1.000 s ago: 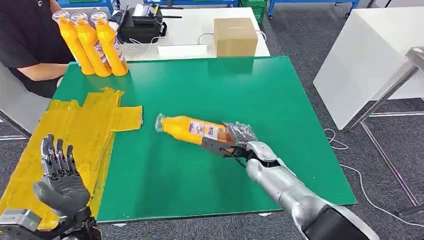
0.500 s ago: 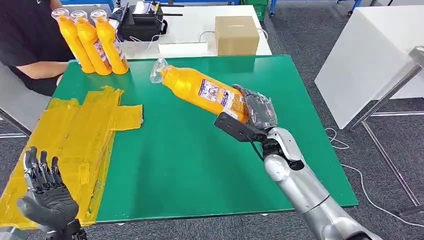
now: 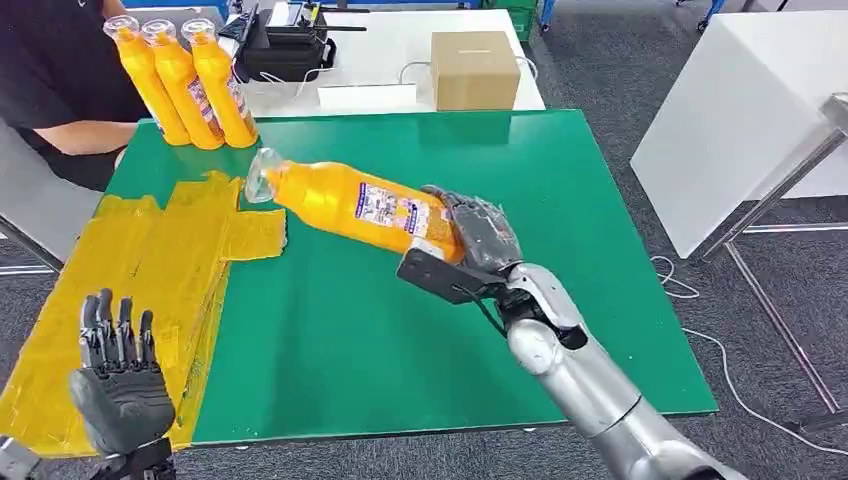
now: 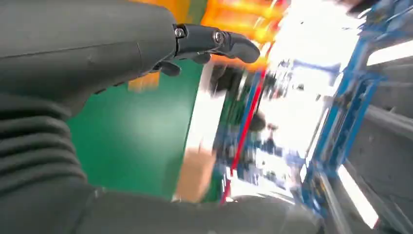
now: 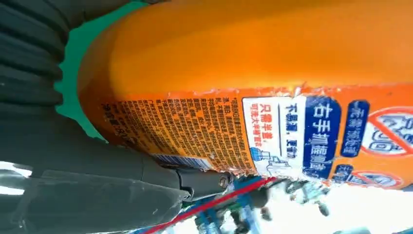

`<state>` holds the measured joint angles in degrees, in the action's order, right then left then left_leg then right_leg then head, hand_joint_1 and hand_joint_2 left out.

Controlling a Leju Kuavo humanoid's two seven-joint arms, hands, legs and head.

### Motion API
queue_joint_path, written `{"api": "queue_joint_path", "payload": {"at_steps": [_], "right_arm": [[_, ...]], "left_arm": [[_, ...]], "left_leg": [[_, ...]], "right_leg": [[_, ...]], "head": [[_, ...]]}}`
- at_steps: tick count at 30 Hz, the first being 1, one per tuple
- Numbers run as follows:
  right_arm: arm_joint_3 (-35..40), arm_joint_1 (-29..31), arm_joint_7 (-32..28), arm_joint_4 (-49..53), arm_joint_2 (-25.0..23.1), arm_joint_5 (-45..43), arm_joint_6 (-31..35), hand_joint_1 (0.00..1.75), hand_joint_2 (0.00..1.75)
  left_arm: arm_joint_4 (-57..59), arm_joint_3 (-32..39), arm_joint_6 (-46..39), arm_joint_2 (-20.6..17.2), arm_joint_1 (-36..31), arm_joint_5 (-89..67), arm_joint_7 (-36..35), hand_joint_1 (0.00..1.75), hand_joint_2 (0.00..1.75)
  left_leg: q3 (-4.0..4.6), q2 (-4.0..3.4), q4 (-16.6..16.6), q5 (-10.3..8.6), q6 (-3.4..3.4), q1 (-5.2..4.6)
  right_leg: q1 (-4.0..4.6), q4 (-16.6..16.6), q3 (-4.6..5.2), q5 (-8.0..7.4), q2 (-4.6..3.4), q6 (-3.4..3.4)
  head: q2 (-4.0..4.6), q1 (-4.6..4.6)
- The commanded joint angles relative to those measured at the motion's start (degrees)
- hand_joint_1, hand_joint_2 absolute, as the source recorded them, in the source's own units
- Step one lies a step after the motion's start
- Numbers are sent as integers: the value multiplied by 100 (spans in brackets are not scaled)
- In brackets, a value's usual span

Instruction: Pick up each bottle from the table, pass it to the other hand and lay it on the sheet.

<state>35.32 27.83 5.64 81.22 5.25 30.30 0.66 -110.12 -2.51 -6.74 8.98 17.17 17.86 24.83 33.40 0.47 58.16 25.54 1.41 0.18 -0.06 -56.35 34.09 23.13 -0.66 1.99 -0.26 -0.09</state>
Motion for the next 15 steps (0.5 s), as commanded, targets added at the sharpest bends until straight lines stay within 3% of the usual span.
{"api": "queue_joint_path", "payload": {"at_steps": [1, 15], "right_arm": [[1164, 329, -126, -419, -581, -422, -147, 175, 175], [1495, 364, -114, -497, -576, -750, -96, 175, 175]], "left_arm": [[690, -123, 482, 146, -333, 498, -174, 0, 175], [742, -461, 513, 29, -397, 523, -155, 0, 175]], "left_leg": [[-14, -25, -8, 3, -5, -5], [-15, -3, -9, 4, -7, -4]], "right_leg": [[-4, 2, 0, -1, -13, -2], [-1, 6, -11, 6, 4, -3]], "head": [[0, -2], [0, 0]]}}
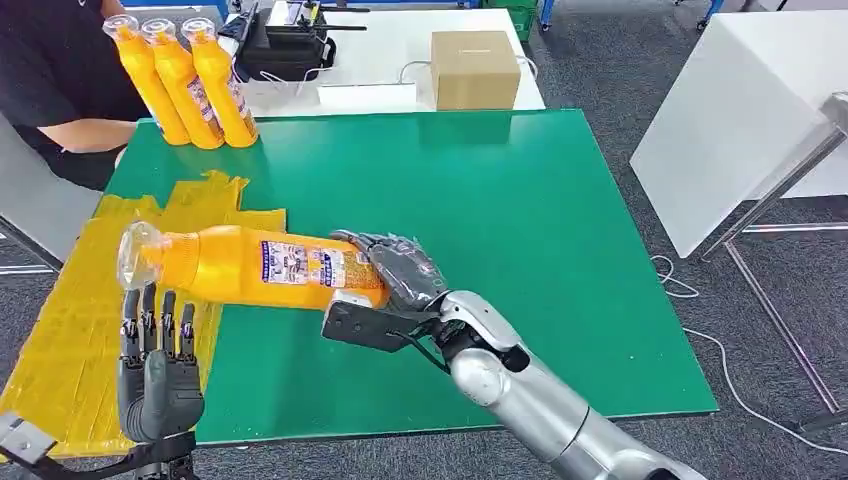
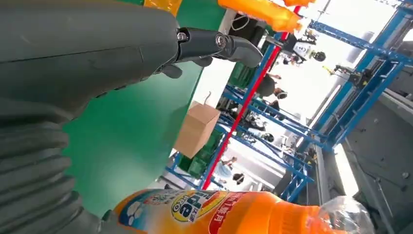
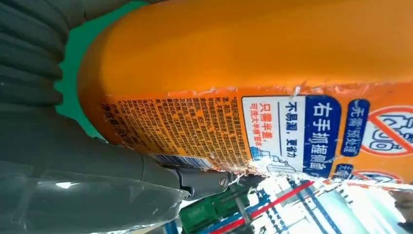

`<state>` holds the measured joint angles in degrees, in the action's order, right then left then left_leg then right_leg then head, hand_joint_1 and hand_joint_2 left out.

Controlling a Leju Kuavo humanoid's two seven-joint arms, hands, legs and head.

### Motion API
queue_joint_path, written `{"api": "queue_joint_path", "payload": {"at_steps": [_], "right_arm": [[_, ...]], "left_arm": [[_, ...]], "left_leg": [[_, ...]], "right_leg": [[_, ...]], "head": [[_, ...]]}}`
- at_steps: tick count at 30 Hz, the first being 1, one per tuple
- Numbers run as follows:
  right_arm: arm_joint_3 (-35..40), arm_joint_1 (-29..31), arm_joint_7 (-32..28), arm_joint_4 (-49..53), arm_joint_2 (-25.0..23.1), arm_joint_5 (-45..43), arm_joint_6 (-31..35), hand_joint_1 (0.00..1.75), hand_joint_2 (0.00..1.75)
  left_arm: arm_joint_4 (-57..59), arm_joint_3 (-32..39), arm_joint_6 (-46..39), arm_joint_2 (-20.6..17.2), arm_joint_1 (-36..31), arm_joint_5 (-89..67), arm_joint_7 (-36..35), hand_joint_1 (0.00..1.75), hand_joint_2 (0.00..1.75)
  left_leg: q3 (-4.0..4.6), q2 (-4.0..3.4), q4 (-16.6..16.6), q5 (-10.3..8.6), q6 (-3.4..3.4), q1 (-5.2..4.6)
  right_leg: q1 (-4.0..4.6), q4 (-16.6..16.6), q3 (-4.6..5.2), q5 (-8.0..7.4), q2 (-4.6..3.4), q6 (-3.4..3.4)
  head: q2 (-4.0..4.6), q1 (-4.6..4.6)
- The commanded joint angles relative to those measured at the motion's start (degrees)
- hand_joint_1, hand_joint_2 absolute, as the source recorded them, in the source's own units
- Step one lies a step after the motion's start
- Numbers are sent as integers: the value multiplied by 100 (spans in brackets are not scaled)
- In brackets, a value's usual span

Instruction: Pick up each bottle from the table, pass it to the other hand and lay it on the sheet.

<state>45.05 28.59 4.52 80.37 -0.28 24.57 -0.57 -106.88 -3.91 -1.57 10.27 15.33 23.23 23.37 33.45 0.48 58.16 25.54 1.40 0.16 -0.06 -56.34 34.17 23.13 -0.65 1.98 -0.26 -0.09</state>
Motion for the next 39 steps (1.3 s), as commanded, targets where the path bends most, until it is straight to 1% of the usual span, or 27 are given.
{"api": "queue_joint_path", "payload": {"at_steps": [1, 2, 3, 5, 7, 8, 11, 14, 16, 17, 18, 19, 22, 24, 25, 27, 33, 37, 38, 39], "right_arm": [[533, 285, -2, -424, -31, -201, 36, 175, 175], [551, 290, 3, -454, -38, -223, 37, 175, 175], [571, 297, 13, -496, -46, -259, 39, 175, 175], [574, 300, 15, -511, -46, -266, 40, 175, 175], [552, 311, 24, -602, -62, -327, 56, 175, 175], [535, 321, 27, -641, -71, -362, 61, 175, 175], [505, 393, 29, -813, -144, -468, 16, 175, 175], [537, 498, 42, -1098, -290, -540, -43, 175, 175], [537, 498, 42, -1098, -290, -540, -43, 175, 175], [537, 498, 42, -1098, -290, -540, -43, 175, 175], [584, 525, 22, -1170, -380, -576, -96, 175, 175], [641, 529, 45, -1166, -395, -582, -134, 175, 175], [830, 527, 123, -1127, -476, -581, -240, 175, 175], [976, 509, 87, -1152, -582, -584, -276, 175, 175], [1025, 520, 105, -1134, -595, -586, -284, 175, 175], [1091, 518, 157, -1094, -576, -606, -317, 175, 175], [1868, 448, -1, -1044, -676, -663, -664, 175, 175], [2146, 406, 50, -759, -548, -718, -675, 175, 175], [2250, 428, 15, -706, -462, -754, -729, 175, 175], [2331, 423, -48, -652, -451, -799, -779, 175, 175]], "left_arm": [[428, -332, -9, -110, -220, -14, -6, 0, 175], [430, -346, -25, -119, -224, -28, 5, 0, 175], [424, -386, -69, -133, -226, -106, 57, 0, 175], [422, -397, -87, -137, -227, -133, 74, 0, 175], [403, -487, -160, -167, -248, -279, 142, 0, 175], [399, -526, -199, -180, -259, -356, 186, 0, 175], [409, -667, -247, -233, -312, -453, 236, 0, 175], [418, -815, -266, -275, -384, -550, 336, 0, 175], [418, -815, -266, -275, -384, -550, 336, 0, 175], [418, -815, -266, -275, -384, -550, 336, 0, 175], [376, -883, -206, -305, -420, -573, 393, 0, 175], [376, -907, -211, -307, -436, -590, 401, 0, 175], [315, -963, -266, -311, -476, -673, 438, 0, 175], [298, -989, -250, -324, -488, -672, 462, 0, 175], [286, -1004, -249, -330, -503, -672, 457, 0, 175], [297, -990, -304, -315, -501, -688, 450, 0, 175], [331, -874, -211, -347, -444, -483, 568, 0, 175], [304, -709, -253, -315, -417, -478, 581, 0, 175], [338, -664, -264, -308, -391, -476, 580, 0, 175], [359, -634, -266, -308, -399, -464, 596, 0, 175]], "left_leg": [[-30, -8, -13, 7, -9, -1], [-22, -4, -8, 5, -7, -1], [-32, -4, -13, 6, -9, 0], [-14, -4, -6, 3, -4, 0], [-33, -7, -13, 7, -8, 0], [-23, -4, -10, 4, -5, -1], [-15, -3, -7, 2, -4, -1], [-26, -7, -9, 5, -6, 0], [-14, -5, -7, 1, -3, -2], [-24, -8, -10, 4, -6, 0], [-19, -8, -9, 3, -6, 1], [-11, -4, -7, 1, -3, 0], [-25, -9, -8, 7, -8, 0], [-14, -7, -7, 3, -4, -1], [-29, -15, -11, 8, -8, 2], [-16, -9, -5, 5, -5, 2], [-24, -17, -10, 7, -5, 2], [-31, -14, -12, 10, -8, 4], [-19, -6, -7, 6, -6, 4], [-31, 3, -15, 7, -8, 0]], "right_leg": [[-1, 7, -26, 7, 2, -4], [0, 5, -19, 6, 3, -3], [1, 8, -28, 8, 6, -4], [0, 4, -12, 3, 2, -1], [-1, 7, -28, 8, 3, -3], [-2, 5, -19, 5, 4, -1], [-3, 2, -12, 4, 4, 0], [-1, 4, -22, 5, 3, -1], [-3, 2, -10, 2, 0, -1], [0, 5, -20, 4, 0, -2], [0, 4, -16, 3, 0, -2], [-1, 2, -8, 2, 0, -1], [-1, 1, -19, 8, 0, -3], [-2, 0, -9, 3, -2, -1], [1, 4, -22, 6, -6, -4], [0, 0, -11, 5, -1, -2], [0, 5, -17, 4, -9, -2], [3, 7, -24, 8, -4, -4], [3, 3, -14, 7, 3, -3], [-1, 6, -27, 13, 13, -3]], "head": [[0, 0], [0, 2], [0, -2], [0, 0], [0, 0], [0, 0], [0, 0], [0, 0], [0, 2], [0, 0], [0, 0], [0, 0], [0, 0], [0, 0], [0, 0], [0, 0], [0, 0], [0, 0], [0, 0], [0, -4]]}}
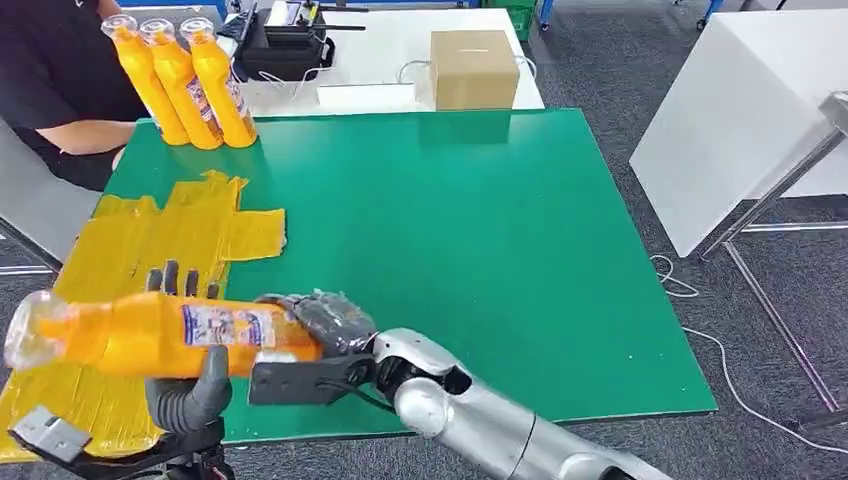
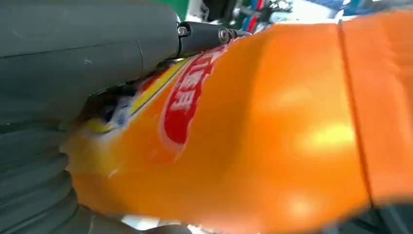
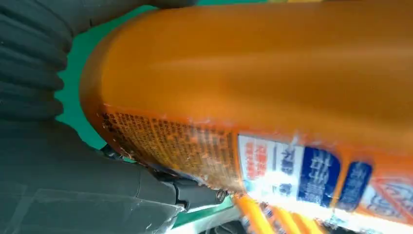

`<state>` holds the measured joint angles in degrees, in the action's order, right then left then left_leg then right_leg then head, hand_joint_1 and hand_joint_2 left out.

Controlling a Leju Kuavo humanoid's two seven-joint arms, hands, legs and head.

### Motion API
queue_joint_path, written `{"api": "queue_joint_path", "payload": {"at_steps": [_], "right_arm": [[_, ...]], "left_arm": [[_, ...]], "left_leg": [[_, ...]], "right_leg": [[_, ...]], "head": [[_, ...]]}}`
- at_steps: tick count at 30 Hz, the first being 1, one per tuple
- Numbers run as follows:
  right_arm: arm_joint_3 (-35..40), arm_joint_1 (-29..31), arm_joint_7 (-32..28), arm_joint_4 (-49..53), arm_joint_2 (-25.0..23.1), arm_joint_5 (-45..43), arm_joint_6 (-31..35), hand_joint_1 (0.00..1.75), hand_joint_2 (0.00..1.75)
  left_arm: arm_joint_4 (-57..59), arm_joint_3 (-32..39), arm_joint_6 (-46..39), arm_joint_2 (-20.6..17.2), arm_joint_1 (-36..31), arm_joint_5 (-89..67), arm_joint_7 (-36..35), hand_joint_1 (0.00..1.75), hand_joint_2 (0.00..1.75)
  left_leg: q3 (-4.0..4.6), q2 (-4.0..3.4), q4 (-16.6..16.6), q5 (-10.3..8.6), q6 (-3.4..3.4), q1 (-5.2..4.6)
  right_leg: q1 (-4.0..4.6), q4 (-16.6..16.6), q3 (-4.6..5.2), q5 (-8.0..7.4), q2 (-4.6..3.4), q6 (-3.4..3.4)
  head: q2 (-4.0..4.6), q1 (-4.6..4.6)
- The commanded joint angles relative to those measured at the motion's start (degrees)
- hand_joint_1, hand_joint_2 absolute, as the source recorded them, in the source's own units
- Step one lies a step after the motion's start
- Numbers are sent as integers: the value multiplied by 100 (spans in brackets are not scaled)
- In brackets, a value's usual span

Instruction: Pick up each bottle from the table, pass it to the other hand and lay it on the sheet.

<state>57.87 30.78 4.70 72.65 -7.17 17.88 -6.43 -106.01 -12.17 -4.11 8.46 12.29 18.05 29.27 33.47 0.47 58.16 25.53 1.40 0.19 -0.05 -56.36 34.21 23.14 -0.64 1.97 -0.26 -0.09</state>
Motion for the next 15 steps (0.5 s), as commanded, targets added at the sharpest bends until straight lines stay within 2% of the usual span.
{"api": "queue_joint_path", "payload": {"at_steps": [1, 13, 14, 15], "right_arm": [[1144, 206, -86, 174, 236, -140, -218, 175, 175], [1222, 262, 0, 253, 242, -238, -253, 175, 175], [1281, 302, -69, 205, 308, -271, -300, 175, 175], [1356, 325, -146, 180, 342, -307, -326, 175, 175]], "left_arm": [[294, 223, -20, -122, -112, 60, 11, 0, 175], [283, 200, -32, -123, -148, 43, 7, 0, 175], [325, 226, -50, -127, -113, 53, 5, 0, 175], [365, 282, -30, -120, -91, 98, 52, 14, 175]], "left_leg": [[-19, 1, -8, 4, -4, 2], [-30, 4, -13, 6, -7, -1], [-10, 1, -7, 1, -3, 0], [-26, 2, -12, 5, -6, 0]], "right_leg": [[2, 9, -20, 5, 6, -1], [0, 10, -29, 11, 15, -3], [0, 6, -10, 3, 7, -1], [1, 10, -25, 8, 11, -2]], "head": [[0, 7], [0, 0], [0, 0], [0, 0]]}}
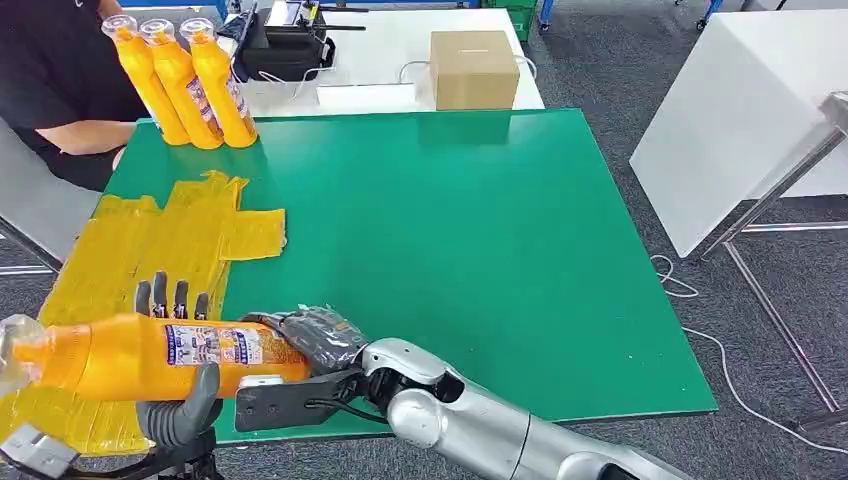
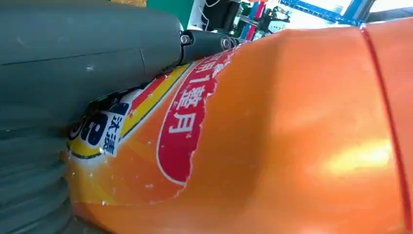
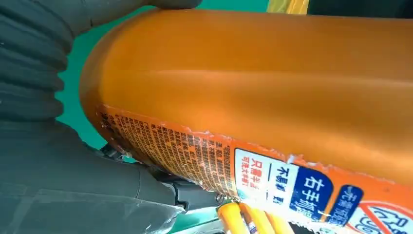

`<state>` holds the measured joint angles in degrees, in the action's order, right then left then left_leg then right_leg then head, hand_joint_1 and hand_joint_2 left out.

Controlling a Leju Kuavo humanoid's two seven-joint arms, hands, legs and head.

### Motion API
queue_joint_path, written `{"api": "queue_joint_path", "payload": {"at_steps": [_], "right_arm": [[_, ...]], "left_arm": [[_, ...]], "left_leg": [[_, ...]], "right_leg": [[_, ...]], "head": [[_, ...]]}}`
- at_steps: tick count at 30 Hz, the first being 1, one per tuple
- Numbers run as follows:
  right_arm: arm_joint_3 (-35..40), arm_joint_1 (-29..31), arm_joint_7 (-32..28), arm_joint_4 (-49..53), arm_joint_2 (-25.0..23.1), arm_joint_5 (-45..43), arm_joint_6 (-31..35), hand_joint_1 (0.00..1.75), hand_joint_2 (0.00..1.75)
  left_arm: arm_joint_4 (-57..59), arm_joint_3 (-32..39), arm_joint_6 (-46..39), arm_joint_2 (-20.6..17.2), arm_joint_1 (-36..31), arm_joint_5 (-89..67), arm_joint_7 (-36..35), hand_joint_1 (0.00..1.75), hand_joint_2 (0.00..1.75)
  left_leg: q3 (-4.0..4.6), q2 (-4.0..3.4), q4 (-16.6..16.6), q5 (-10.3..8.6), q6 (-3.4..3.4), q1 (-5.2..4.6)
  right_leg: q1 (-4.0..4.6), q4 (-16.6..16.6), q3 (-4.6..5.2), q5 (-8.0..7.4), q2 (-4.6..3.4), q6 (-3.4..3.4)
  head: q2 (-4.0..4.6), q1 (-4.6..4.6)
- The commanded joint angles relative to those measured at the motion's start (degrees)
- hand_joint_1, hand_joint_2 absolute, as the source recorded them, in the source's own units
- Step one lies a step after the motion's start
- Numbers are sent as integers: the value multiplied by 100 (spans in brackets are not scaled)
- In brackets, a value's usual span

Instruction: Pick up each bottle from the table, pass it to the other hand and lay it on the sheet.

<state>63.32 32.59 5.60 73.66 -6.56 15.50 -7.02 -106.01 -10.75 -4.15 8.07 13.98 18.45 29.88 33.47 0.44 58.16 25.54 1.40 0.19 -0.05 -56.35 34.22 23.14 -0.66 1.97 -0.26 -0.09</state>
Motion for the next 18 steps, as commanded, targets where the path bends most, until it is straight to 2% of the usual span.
{"api": "queue_joint_path", "payload": {"at_steps": [1, 2, 15, 16, 18], "right_arm": [[849, 144, -271, 92, 273, -87, -264, 175, 175], [866, 144, -271, 91, 281, -96, -256, 175, 175], [602, -14, -113, 165, 506, -114, 42, 175, 175], [602, -14, -113, 165, 506, -114, 42, 175, 175], [505, -71, -71, 190, 540, -100, 96, 175, 175]], "left_arm": [[383, 169, -19, -84, -274, 67, 8, 119, 175], [389, 190, -17, -80, -271, 67, 20, 175, 175], [316, 259, -98, -80, -295, 51, 48, 175, 175], [316, 259, -98, -80, -295, 51, 48, 175, 175], [300, 259, -123, -78, -279, 47, 48, 175, 175]], "left_leg": [[-21, 4, -12, 3, -4, -1], [-33, 5, -17, 6, -6, 0], [-15, 12, -10, 0, -4, 1], [-41, 17, -20, 6, -9, 2], [-15, 10, -8, 1, -3, -1]], "right_leg": [[0, 9, -21, 6, 10, -1], [1, 14, -35, 9, 14, -2], [1, 9, -17, 5, 18, -1], [4, 18, -45, 13, 30, -3], [0, 7, -15, 5, 15, 0]], "head": [[0, 0], [0, 0], [0, 0], [0, 0], [0, 2]]}}
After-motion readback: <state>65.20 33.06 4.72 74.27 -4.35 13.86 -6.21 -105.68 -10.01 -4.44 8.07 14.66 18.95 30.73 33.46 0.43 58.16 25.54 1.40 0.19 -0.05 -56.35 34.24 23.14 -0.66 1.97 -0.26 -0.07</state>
